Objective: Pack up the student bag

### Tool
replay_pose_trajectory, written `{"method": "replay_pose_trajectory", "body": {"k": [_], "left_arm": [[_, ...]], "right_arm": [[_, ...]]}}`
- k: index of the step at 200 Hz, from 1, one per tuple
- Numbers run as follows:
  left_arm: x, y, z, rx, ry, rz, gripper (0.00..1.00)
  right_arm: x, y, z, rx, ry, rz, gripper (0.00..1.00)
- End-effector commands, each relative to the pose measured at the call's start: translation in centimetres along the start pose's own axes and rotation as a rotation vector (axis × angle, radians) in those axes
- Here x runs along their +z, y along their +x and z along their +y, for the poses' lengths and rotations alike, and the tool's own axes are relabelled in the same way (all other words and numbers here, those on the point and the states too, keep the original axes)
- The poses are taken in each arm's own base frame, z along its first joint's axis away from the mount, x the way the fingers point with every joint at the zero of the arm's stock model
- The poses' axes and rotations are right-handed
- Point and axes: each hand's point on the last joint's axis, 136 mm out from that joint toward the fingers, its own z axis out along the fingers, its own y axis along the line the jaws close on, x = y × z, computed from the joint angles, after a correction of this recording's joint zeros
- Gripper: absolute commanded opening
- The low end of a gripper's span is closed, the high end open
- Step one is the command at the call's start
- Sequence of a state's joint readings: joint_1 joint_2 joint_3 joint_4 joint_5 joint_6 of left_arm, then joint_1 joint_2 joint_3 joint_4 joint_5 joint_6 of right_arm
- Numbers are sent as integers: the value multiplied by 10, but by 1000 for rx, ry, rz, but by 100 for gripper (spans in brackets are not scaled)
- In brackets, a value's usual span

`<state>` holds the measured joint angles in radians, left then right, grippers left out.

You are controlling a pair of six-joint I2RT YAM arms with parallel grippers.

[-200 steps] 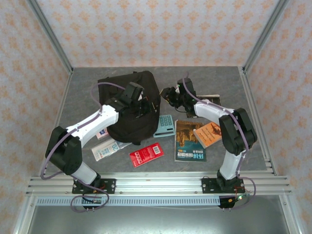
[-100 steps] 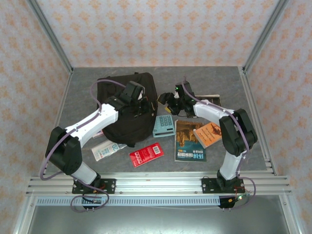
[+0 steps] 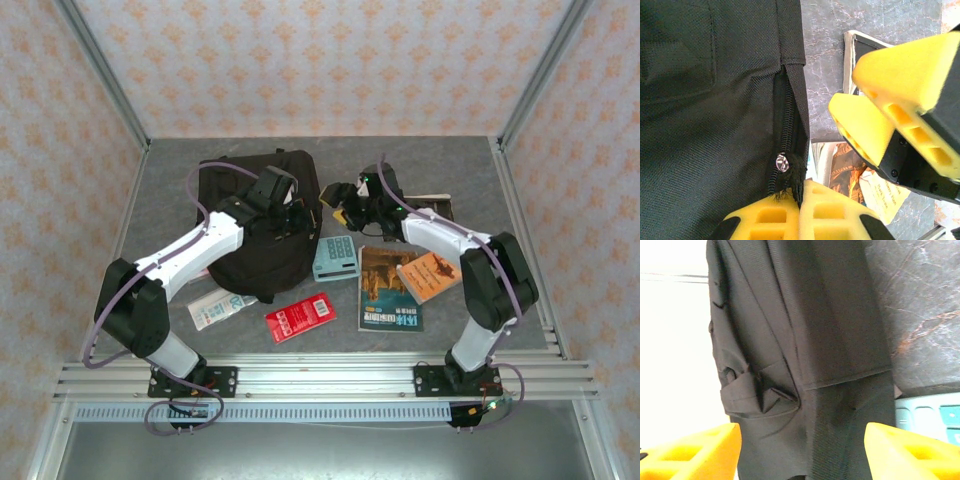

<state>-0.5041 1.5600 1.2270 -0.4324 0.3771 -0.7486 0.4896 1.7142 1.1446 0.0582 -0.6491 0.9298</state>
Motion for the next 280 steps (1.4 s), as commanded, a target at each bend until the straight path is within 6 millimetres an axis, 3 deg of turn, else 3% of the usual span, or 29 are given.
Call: {"method": "replay_pose_trajectory", "body": {"k": [1,40,61,81,103,126,219,280], "left_arm": [[-8,-7,-2,38,-15,-38,0],[-8,-8,-1,44,-20,-41,0],[-6,-9,0,49,-27,-40,0],[-5,-8,1,55,-32,-35,0],[-4,-6,3,54,-34,-32,2],[-4,-3,5,54,-31,-29,7],[-2,3,-1,41,33,-14,22],[1,3,-22,21,138,-1,26]], "right_arm": [[8,8,14,20,-56,45,67],[31,31,5,11,-16,139,70],[39,41,-1,13,-3,170,63],[42,40,-10,21,18,160,47],[44,37,-11,25,18,142,18],[46,36,-9,39,1,136,2],[45,33,-6,38,-13,130,0],[48,32,-8,40,-14,131,0]]}}
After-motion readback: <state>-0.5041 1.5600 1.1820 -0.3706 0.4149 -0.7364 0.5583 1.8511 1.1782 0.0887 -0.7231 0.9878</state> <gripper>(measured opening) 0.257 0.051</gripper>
